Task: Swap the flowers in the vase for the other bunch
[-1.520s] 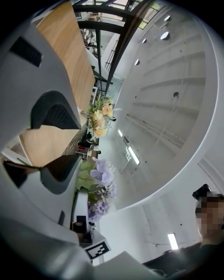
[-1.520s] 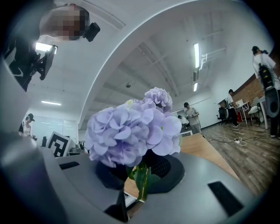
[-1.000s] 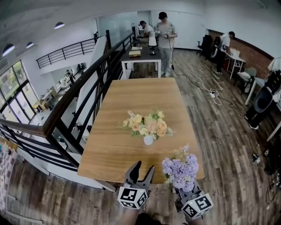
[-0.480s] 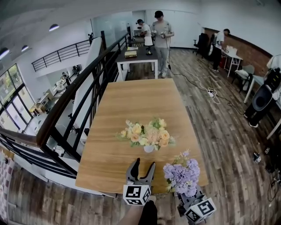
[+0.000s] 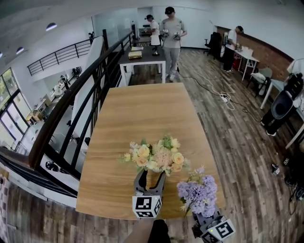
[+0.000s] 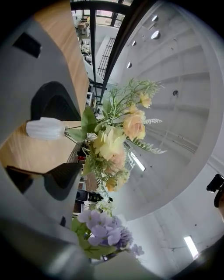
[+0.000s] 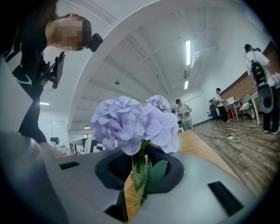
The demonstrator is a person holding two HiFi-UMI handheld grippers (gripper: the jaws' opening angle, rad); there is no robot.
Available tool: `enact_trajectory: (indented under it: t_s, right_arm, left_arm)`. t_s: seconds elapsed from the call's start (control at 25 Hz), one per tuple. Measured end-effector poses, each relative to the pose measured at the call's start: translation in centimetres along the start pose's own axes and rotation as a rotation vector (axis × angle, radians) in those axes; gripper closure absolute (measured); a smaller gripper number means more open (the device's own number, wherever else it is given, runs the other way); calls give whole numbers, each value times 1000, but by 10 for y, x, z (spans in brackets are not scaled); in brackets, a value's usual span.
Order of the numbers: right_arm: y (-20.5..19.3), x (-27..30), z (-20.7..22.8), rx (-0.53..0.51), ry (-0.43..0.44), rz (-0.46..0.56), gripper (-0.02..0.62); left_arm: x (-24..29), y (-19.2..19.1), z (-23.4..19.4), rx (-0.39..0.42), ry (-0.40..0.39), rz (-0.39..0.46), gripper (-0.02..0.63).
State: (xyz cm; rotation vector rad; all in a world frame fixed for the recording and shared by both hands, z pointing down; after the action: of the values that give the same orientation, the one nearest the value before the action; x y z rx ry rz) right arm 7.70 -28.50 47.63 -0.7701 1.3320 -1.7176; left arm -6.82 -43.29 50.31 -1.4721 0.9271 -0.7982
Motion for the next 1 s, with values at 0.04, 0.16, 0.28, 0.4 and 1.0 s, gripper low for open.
enact_trajectory:
  t_s: [0.04, 0.16, 0.28, 0.4, 1.0]
  right_arm:
    - [0, 1, 1, 0, -4, 0, 523]
    - [-1, 2, 4, -1, -14, -3, 523]
    - [-3, 4, 7, 0, -20, -5, 523]
    - [-5, 5, 8, -4, -25, -13, 524]
    - [0, 3, 4, -6, -10, 3, 525]
  left_arm:
    - [4, 1, -1, 3, -2, 4, 318]
    - [15, -1, -3, 1, -10, 2, 318]
    - [24, -1, -8, 14, -3, 2, 324]
    - [27, 4, -14, 37, 25, 22, 443]
    - [20, 45, -11, 67, 50, 127, 594]
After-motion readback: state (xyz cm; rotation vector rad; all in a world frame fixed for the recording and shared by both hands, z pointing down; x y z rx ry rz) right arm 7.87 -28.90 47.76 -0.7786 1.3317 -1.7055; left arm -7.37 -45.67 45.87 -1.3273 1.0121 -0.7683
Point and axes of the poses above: the fingertips, and each gripper's own axes: x forward along the fingers, z to its right, y out of its top, the point moved 1 cm from there along -x, backward along the fingers, and after that the axes turned 3 degrees about -y, right-handed, at the moved point
